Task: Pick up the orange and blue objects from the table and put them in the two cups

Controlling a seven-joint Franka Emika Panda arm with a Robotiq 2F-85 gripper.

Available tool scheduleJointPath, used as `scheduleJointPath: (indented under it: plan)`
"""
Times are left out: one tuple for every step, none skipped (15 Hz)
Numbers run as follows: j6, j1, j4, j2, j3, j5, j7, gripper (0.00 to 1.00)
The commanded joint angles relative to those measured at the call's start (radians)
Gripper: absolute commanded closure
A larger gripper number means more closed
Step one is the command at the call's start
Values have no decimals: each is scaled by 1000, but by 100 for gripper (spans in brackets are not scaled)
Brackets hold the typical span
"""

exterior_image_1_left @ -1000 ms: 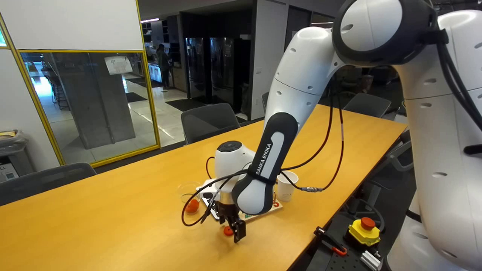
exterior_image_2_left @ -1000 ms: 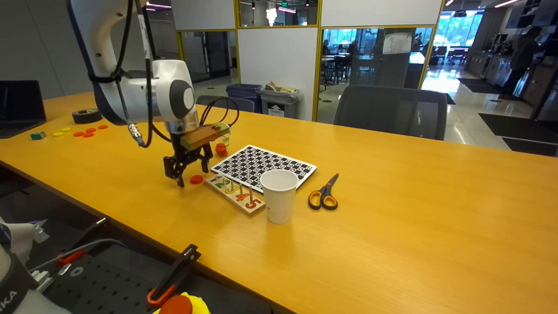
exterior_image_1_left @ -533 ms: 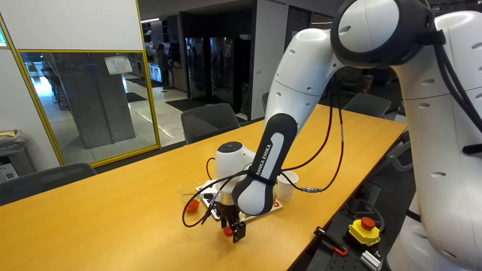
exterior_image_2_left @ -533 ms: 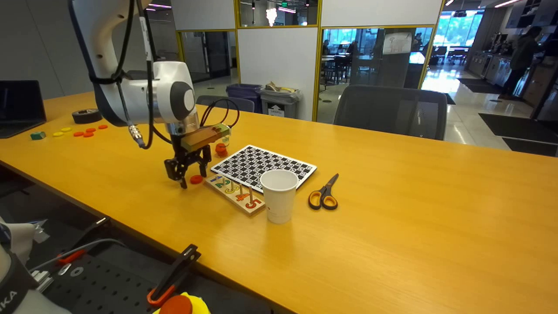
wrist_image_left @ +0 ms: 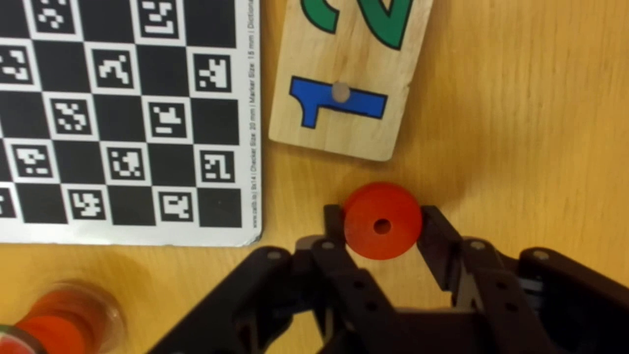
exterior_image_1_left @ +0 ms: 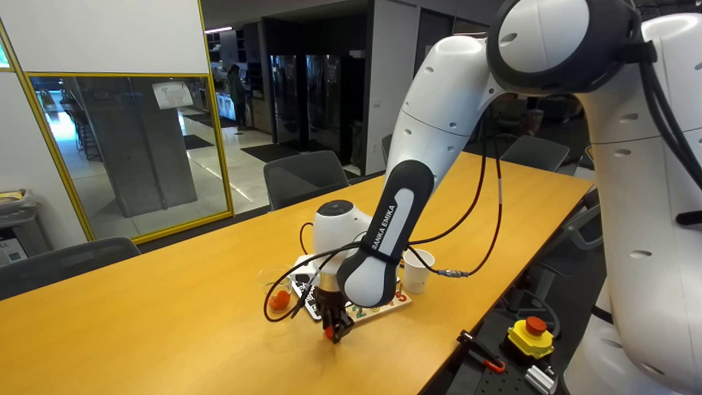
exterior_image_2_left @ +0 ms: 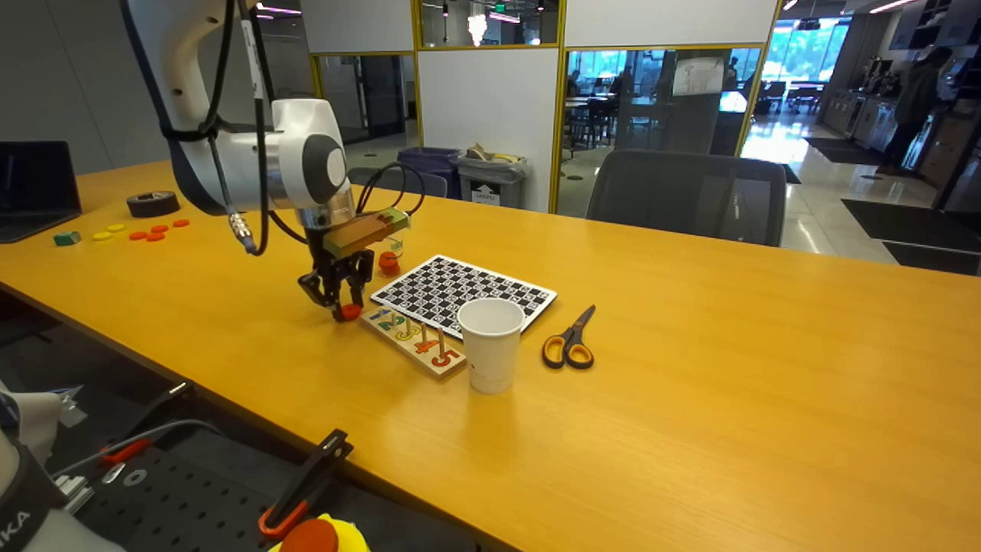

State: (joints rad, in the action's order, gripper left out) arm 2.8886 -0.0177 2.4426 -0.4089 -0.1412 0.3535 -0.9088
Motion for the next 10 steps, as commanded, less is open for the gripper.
scheduleJointPath:
  plan:
    - [-57, -16, -25, 65, 24, 7, 40, 79]
    - [-87, -11, -43, 84, 17, -9, 47, 79]
    - [-114, -12, -60, 100, 17, -18, 60, 79]
    - [-150, -24, -87, 118, 22, -20, 88, 79]
    - [-183, -29, -111, 132, 24, -22, 111, 79]
    - [-228, -35, -143, 146, 23, -25, 137, 79]
    - [-265, -40, -171, 153, 23, -23, 159, 79]
    - [-304, -42, -202, 159, 18, -30, 178, 79]
    - [-337, -46, -229, 161, 16, -32, 195, 79]
    - [-366, -50, -258, 159, 11, -40, 209, 79]
